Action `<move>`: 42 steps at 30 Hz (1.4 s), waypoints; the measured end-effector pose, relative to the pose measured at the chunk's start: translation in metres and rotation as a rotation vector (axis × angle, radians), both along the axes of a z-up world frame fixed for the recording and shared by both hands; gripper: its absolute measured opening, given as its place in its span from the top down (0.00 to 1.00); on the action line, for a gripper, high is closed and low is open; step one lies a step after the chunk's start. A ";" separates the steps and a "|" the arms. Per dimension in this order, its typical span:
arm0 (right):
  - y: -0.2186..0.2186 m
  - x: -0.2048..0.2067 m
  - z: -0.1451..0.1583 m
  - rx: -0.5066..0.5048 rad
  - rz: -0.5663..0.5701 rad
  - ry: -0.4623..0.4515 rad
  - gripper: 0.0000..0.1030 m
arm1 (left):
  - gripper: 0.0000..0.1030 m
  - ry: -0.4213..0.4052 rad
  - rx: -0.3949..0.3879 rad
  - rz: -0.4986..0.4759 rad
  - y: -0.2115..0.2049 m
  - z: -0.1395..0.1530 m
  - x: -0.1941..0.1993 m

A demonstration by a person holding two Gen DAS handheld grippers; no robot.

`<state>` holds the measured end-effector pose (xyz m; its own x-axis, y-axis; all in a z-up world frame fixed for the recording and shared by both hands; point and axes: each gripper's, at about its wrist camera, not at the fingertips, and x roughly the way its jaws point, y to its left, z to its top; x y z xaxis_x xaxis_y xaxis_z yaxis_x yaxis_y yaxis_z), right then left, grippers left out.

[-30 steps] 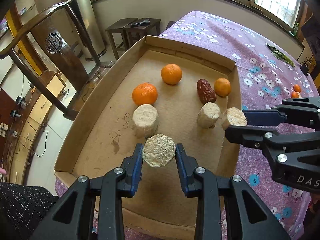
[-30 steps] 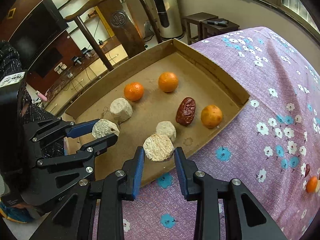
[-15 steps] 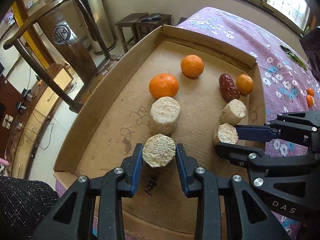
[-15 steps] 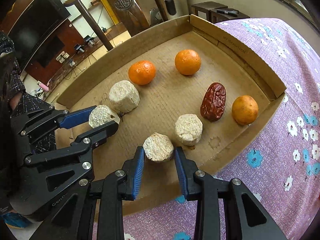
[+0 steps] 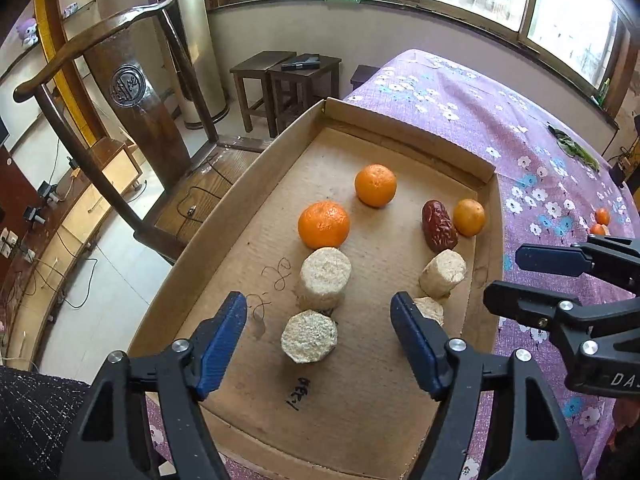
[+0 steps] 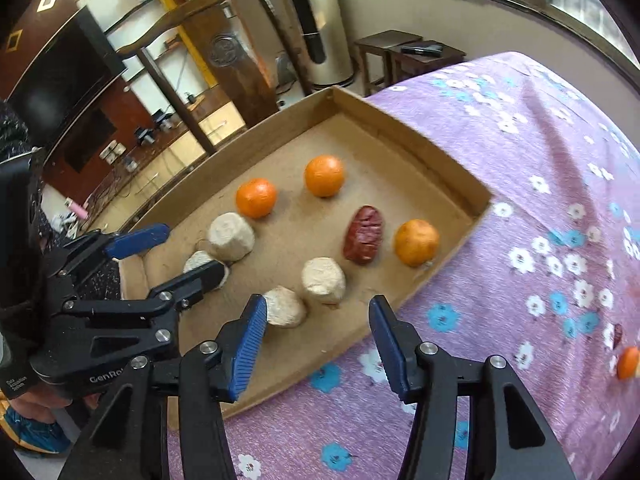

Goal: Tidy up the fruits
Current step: 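Move both open tools back toward the red date and oranges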

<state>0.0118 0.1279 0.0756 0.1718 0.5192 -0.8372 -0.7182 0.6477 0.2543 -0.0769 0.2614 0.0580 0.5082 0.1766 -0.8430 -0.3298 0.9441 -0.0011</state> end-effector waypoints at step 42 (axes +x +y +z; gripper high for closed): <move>-0.305 0.035 -0.009 -0.053 -0.591 0.041 0.44 | 0.29 -0.011 -0.053 -0.504 -0.256 0.011 0.140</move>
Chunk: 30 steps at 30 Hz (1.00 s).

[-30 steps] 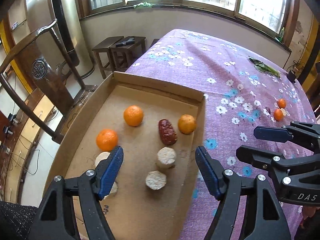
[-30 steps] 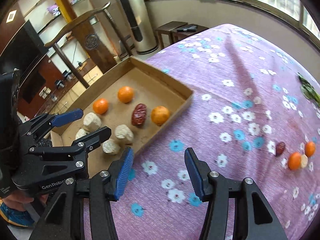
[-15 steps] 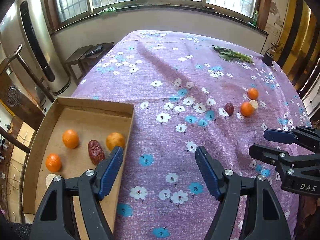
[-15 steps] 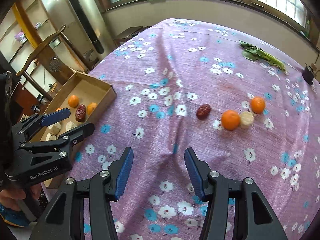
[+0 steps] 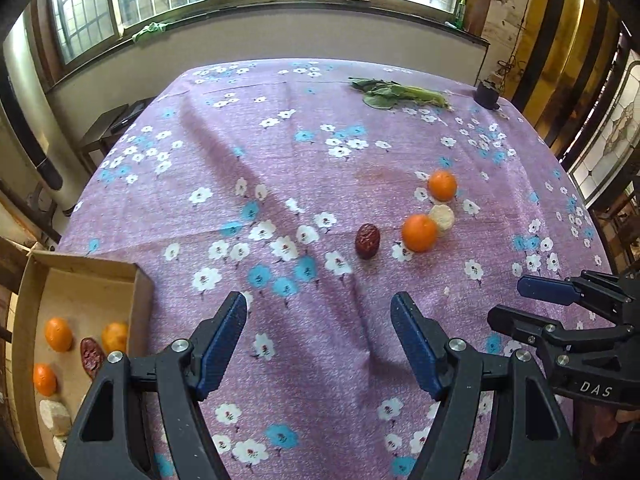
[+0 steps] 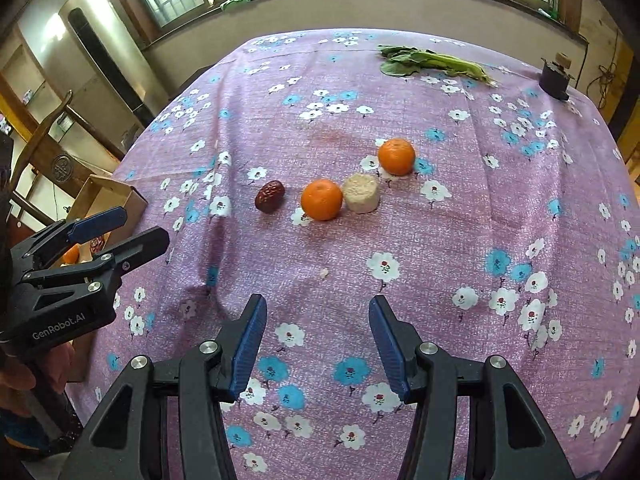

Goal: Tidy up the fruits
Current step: 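Move both open tools back toward the red date and oranges, then grasp the red date with the left tool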

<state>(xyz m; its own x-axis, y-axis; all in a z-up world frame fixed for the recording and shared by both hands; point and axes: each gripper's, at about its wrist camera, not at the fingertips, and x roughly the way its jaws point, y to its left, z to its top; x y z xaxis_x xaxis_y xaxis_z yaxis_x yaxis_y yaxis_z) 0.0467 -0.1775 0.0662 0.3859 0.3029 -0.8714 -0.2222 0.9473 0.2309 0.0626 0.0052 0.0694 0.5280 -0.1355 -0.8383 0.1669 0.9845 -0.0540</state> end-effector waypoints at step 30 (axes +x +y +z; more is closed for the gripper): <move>0.011 0.069 -0.032 0.083 0.006 0.043 0.44 | 0.80 0.097 0.023 -0.160 -0.021 -0.058 0.081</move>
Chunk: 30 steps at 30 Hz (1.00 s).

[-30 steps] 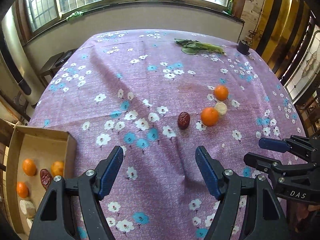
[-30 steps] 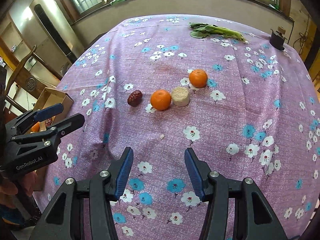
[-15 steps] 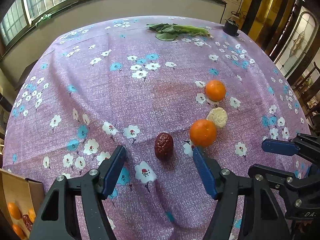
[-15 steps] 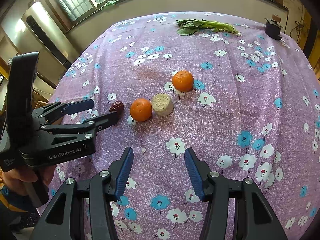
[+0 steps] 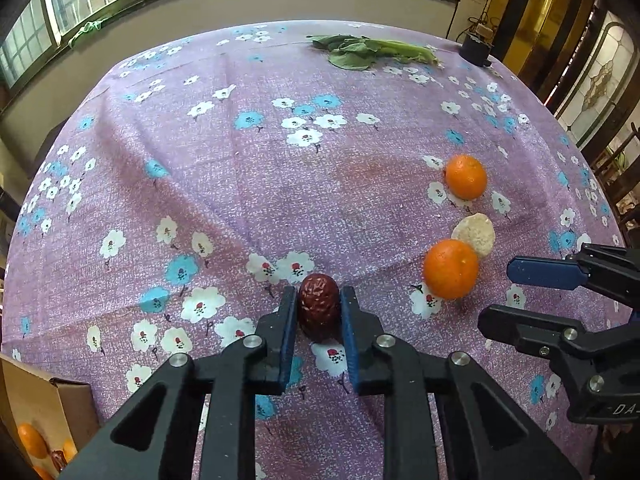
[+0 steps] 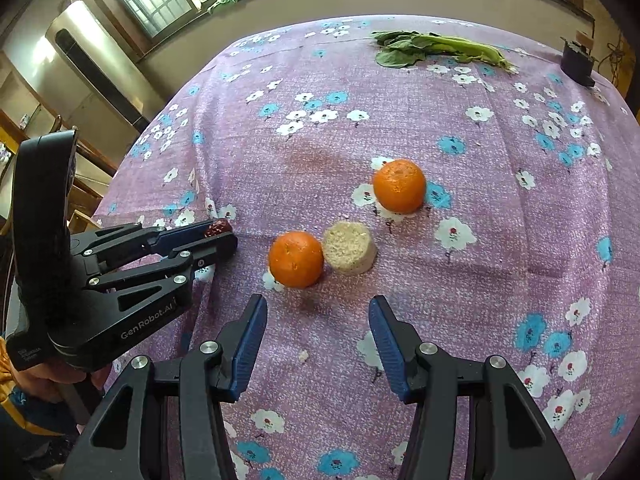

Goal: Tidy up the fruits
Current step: 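Grasp the red date with the left tool, then grasp an orange with the right tool while the left tool holds the date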

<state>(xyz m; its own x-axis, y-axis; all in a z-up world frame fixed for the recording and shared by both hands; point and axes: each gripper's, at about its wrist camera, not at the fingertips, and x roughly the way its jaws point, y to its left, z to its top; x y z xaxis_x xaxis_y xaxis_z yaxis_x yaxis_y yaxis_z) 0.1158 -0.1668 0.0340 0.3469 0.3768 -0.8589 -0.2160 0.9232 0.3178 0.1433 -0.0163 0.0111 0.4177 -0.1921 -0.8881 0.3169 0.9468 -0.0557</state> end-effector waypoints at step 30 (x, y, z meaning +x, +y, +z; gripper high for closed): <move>0.015 -0.046 0.051 -0.075 0.017 -0.098 0.66 | 0.81 -0.088 -0.031 0.133 0.037 0.056 -0.074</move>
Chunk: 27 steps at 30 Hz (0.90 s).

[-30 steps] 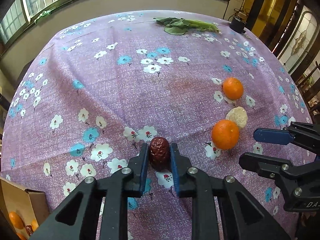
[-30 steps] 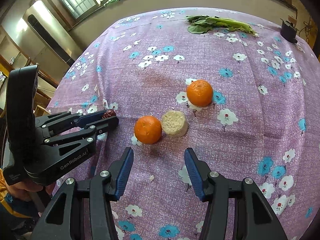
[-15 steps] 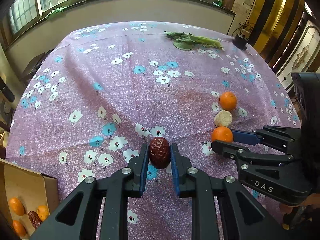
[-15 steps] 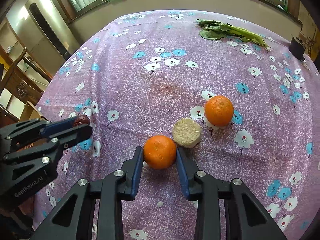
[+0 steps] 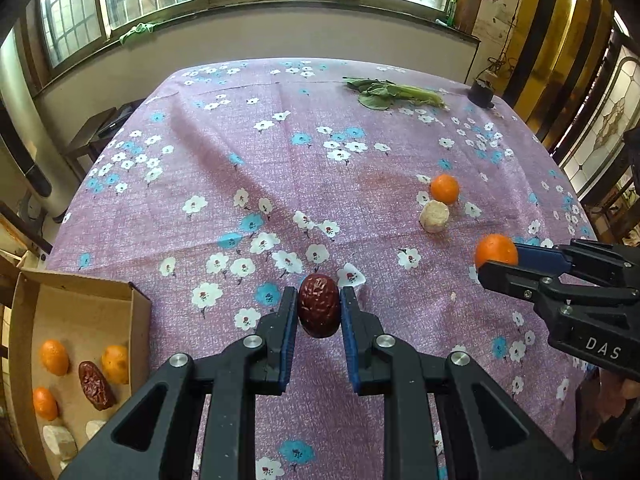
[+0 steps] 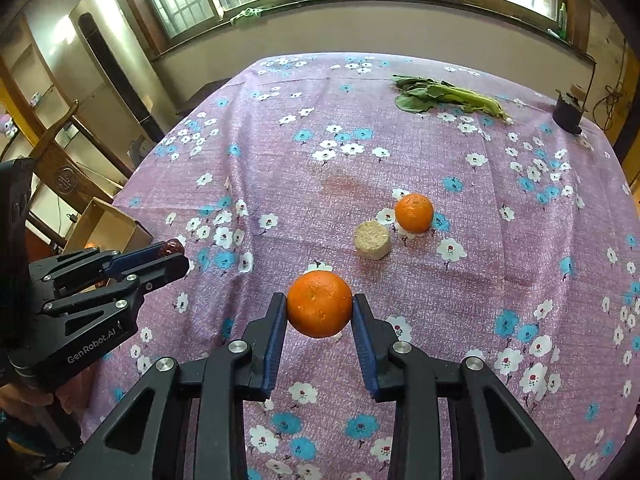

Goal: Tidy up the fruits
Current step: 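Grasp an orange with the right tool while the left tool holds the date, then carry the red date and the orange over the cardboard box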

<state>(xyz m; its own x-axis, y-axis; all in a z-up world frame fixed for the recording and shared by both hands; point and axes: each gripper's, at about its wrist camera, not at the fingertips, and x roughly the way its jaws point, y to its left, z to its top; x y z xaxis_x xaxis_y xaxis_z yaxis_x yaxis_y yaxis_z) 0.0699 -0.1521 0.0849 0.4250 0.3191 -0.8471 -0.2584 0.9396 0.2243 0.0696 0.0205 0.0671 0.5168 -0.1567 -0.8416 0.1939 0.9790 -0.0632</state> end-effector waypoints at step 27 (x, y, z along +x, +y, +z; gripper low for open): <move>0.126 -0.051 0.021 0.011 0.273 -0.030 0.66 | 0.80 -0.024 0.052 0.224 0.105 0.016 -0.077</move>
<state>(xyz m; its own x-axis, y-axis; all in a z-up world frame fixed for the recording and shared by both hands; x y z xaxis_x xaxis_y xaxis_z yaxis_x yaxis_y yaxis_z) 0.0190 -0.0257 0.1062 0.3474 0.4340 -0.8312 -0.5083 0.8321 0.2220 -0.0079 0.1253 0.0833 0.5541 0.0079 -0.8324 -0.0277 0.9996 -0.0090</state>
